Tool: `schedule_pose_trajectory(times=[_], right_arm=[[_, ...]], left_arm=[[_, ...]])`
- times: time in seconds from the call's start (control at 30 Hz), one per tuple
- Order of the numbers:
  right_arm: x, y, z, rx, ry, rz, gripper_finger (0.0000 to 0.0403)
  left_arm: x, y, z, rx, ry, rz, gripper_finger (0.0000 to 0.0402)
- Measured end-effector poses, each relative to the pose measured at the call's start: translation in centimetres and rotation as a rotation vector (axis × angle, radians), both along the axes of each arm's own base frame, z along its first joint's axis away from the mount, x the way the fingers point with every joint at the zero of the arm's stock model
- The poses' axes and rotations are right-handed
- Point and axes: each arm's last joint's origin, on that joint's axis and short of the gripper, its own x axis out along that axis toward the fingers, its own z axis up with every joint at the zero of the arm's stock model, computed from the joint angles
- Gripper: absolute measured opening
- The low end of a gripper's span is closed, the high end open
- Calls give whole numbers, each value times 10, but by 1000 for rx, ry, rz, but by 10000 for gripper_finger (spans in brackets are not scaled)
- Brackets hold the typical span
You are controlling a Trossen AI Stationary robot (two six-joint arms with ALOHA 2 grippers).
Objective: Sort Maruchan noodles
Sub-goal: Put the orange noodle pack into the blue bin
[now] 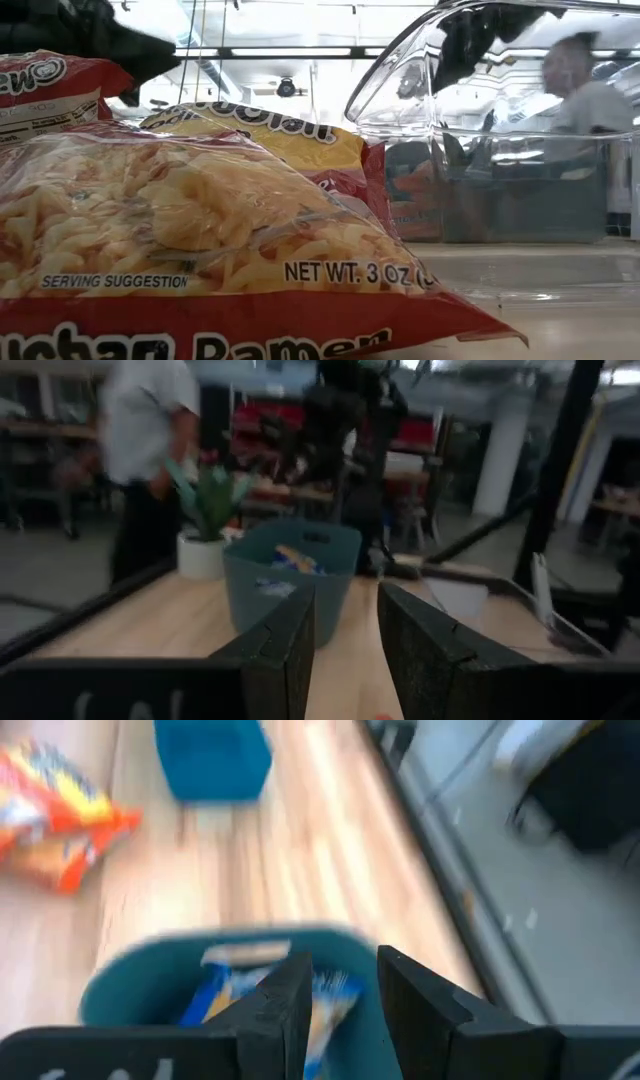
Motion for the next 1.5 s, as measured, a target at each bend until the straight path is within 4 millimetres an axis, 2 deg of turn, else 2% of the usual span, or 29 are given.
schedule_pose_trajectory(times=[0.1, 0.23, 0.43, 0.6, 0.83, 0.97, 1.13, 1.3, 1.5], right_arm=[[-2, 0, -9, -78, -123, 23, 122], [-3, 1, -18, -177, -293, 55, 122], [-3, 2, -33, -263, -487, 74, 122], [-3, 3, -46, -239, -517, 104, 121], [2, 10, -62, -201, -403, 147, 110], [3, 14, -63, -234, -380, 157, 106], [3, 16, -63, -252, -382, 169, 105], [3, 16, -62, -249, -389, 182, 105], [4, 17, -61, -235, -407, 225, 105]], left_arm=[[10, -3, 15, -11, 82, -14, 117], [26, -7, 17, -10, 197, -16, 117], [47, -15, 22, -143, 390, -73, 117], [68, -21, 35, -269, 505, -50, 117], [91, -28, 46, -414, 706, -34, 117], [99, -34, 44, -566, 840, -60, 117], [102, -49, 28, -718, 1016, -151, 117], [99, -58, 9, -713, 1170, -81, 117], [101, -57, -4, -606, 1222, -8, 117]])
